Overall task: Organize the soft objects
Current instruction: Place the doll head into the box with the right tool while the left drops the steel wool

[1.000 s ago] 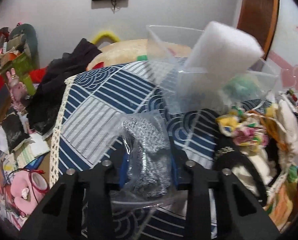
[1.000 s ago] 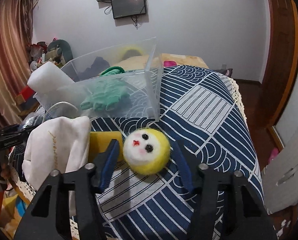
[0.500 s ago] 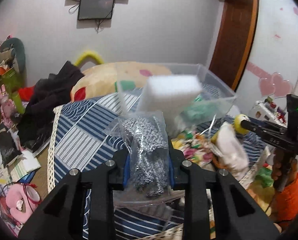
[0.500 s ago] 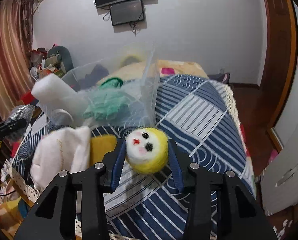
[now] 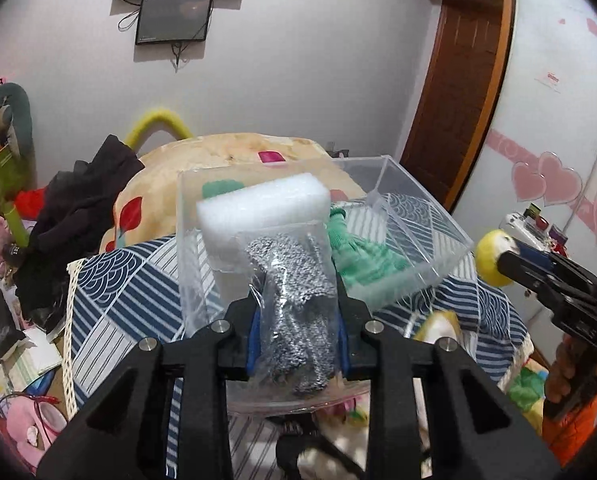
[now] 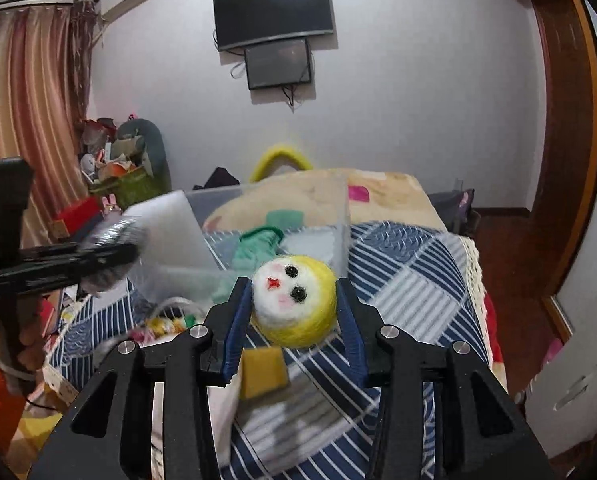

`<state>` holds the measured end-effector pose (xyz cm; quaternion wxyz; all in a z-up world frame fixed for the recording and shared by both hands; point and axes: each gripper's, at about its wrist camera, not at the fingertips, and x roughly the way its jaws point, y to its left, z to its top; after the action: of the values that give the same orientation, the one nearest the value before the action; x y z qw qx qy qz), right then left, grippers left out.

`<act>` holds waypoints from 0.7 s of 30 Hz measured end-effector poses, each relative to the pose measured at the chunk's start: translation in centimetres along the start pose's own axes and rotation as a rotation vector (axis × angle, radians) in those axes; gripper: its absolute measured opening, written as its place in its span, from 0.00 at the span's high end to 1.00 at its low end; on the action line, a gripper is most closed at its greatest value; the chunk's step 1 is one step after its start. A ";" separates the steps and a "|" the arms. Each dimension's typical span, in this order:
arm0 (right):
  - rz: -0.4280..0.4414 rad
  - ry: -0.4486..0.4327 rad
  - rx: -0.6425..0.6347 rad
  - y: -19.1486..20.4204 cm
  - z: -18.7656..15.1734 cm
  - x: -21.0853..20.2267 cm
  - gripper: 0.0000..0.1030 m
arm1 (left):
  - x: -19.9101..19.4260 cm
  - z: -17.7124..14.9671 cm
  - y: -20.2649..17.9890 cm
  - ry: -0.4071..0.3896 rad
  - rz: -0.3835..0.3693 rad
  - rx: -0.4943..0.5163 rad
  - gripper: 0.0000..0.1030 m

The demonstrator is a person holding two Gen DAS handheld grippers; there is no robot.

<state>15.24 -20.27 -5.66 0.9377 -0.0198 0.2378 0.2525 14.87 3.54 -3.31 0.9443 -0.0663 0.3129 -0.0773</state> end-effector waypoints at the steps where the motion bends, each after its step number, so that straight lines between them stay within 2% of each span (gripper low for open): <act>1: 0.001 -0.005 -0.002 0.1 0.3 0.1 0.62 | 0.4 0.3 0.1 0.000 0.002 -0.006 0.72; 10: 0.017 -0.007 -0.029 1.7 2.6 3.3 0.62 | 3.1 2.3 0.6 0.005 0.034 -0.028 0.72; 16: -0.003 0.048 -0.066 2.5 3.1 6.2 0.62 | 5.1 2.6 1.1 0.031 0.063 -0.027 0.72; 21: -0.016 0.107 -0.079 2.7 3.0 8.4 0.62 | 6.3 2.4 1.6 0.059 0.049 -0.044 0.72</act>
<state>21.56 -13.52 -6.59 0.9241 -0.0721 0.2773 0.2528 21.50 4.08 -5.36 0.9346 -0.0773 0.3438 -0.0493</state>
